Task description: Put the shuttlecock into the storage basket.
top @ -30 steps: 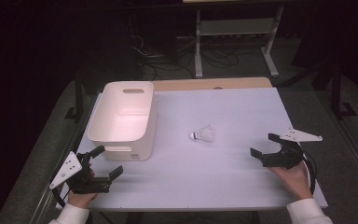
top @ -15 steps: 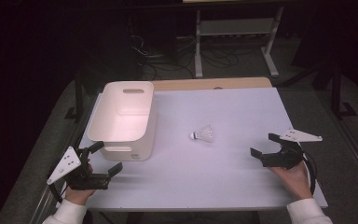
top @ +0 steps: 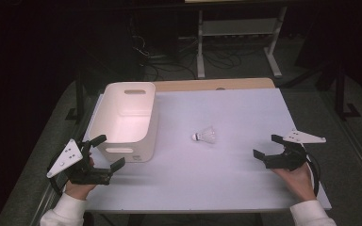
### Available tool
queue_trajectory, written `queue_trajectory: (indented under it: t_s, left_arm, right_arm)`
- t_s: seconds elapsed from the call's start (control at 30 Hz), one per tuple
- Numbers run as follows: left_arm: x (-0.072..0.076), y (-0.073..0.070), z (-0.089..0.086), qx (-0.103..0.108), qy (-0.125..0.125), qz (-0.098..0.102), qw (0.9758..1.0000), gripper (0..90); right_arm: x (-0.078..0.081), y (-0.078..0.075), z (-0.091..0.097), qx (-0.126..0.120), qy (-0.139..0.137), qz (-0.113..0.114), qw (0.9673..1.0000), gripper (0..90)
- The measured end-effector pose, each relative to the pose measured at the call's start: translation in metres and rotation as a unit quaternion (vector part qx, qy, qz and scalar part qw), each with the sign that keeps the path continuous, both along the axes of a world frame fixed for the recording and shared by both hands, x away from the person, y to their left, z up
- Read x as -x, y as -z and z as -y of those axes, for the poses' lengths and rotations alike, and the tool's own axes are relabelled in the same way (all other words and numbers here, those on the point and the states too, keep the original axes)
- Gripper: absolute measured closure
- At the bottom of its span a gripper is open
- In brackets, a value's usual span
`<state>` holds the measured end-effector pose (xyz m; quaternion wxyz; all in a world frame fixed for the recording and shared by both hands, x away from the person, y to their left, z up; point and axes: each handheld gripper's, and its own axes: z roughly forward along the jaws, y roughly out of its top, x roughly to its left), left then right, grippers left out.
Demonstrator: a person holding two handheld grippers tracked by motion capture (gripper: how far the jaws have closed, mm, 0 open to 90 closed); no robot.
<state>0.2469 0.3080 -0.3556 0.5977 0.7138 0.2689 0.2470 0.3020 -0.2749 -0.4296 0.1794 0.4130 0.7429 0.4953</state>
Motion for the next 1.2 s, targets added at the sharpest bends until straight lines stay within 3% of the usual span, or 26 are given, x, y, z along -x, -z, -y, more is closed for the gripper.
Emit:
queue_trajectory:
  t_s: [0.1,0.23,0.8,1.2]
  left_arm:
    - [-0.004,-0.004,0.002,0.001,0.006,-0.005,1.0000,0.0]
    - [-0.010,-0.010,0.004,-0.013,0.008,-0.014,0.9998,0.0]
    - [-0.029,-0.035,0.018,-0.056,0.025,-0.016,0.9980,0.0]
    - [-0.047,-0.048,0.029,-0.072,0.033,-0.025,0.9965,0.0]
  right_arm:
    - [0.000,0.000,0.000,0.000,0.000,-0.002,1.0000,0.0]
    - [0.000,0.000,0.000,-0.002,0.001,0.001,1.0000,0.0]
    - [0.001,-0.001,0.000,-0.002,-0.001,0.001,1.0000,0.0]
    - [0.001,-0.001,0.001,-0.005,0.000,0.000,1.0000,0.0]
